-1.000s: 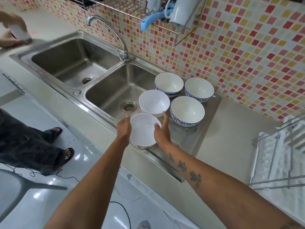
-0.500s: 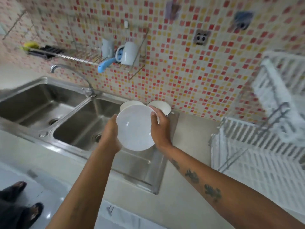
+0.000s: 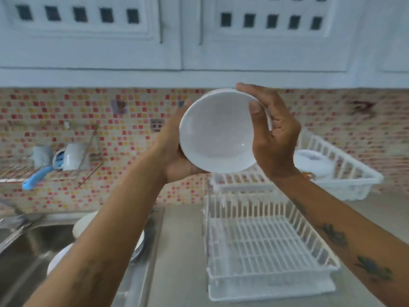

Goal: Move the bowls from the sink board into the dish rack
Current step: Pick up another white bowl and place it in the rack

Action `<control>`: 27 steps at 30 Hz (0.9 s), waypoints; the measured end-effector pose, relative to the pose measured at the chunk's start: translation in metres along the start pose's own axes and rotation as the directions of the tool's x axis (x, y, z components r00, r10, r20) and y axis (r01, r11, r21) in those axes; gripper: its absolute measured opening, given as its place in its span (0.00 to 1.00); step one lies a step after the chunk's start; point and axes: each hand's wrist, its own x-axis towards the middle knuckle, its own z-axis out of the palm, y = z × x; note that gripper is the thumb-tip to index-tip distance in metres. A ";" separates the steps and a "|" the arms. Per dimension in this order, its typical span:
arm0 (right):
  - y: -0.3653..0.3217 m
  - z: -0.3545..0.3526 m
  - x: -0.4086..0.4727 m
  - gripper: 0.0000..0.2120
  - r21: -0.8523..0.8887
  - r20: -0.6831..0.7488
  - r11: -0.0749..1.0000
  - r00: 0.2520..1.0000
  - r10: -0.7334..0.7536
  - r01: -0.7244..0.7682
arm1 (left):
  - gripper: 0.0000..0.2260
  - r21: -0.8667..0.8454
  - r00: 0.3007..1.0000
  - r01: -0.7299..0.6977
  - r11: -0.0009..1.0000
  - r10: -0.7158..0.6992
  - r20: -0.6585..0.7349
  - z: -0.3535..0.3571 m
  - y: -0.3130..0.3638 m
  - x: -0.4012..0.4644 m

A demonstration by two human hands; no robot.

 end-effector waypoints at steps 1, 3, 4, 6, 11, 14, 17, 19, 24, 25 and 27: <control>0.005 -0.019 0.009 0.12 -0.034 -0.013 0.998 0.999 -0.045 0.045 | 0.24 -0.006 0.999 0.032 0.999 -0.032 0.039 0.016 0.001 0.014; 0.017 -0.053 0.025 0.12 -0.100 -0.031 0.989 0.993 -0.115 0.112 | 0.34 -0.016 0.988 0.094 0.995 -0.091 0.122 0.046 0.003 0.040; 0.025 -0.070 0.033 0.12 -0.125 -0.030 0.983 0.990 -0.139 0.134 | 0.37 -0.004 0.980 0.112 0.994 -0.109 0.167 0.060 0.003 0.052; 0.039 -0.100 0.047 0.16 -0.145 0.011 0.978 0.988 -0.153 0.153 | 0.38 0.033 0.966 0.122 0.992 -0.126 0.224 0.088 0.004 0.074; 0.088 -0.163 0.064 0.30 -0.150 0.142 0.961 0.957 0.253 -0.232 | 0.26 0.124 0.991 -0.006 0.992 -0.010 0.131 0.147 -0.006 0.126; 0.104 -0.169 0.065 0.38 -0.244 0.204 0.804 0.782 0.589 -0.542 | 0.23 0.324 0.983 -0.183 0.928 0.184 0.028 0.143 -0.032 0.157; 0.131 -0.182 0.053 0.29 -0.438 0.288 0.620 0.552 0.783 -0.651 | 0.31 0.613 0.931 -0.255 0.748 0.361 -0.054 0.148 -0.068 0.188; 0.148 -0.185 0.044 0.25 -0.407 0.289 0.531 0.447 0.847 -0.743 | 0.34 0.740 0.920 -0.220 0.635 0.388 -0.059 0.156 -0.088 0.197; 0.186 -0.190 0.027 0.16 -0.385 0.159 0.458 0.431 0.888 -0.801 | 0.51 0.789 0.932 -0.151 0.595 0.351 -0.087 0.159 -0.126 0.218; 0.190 -0.191 0.022 0.16 -0.394 0.162 0.467 0.440 0.883 -0.792 | 0.51 0.807 0.942 -0.142 0.573 0.329 -0.068 0.160 -0.130 0.219; 0.197 -0.193 0.014 0.18 -0.452 0.178 0.453 0.420 0.890 -0.768 | 0.53 0.856 0.961 -0.109 0.505 0.275 -0.040 0.161 -0.135 0.222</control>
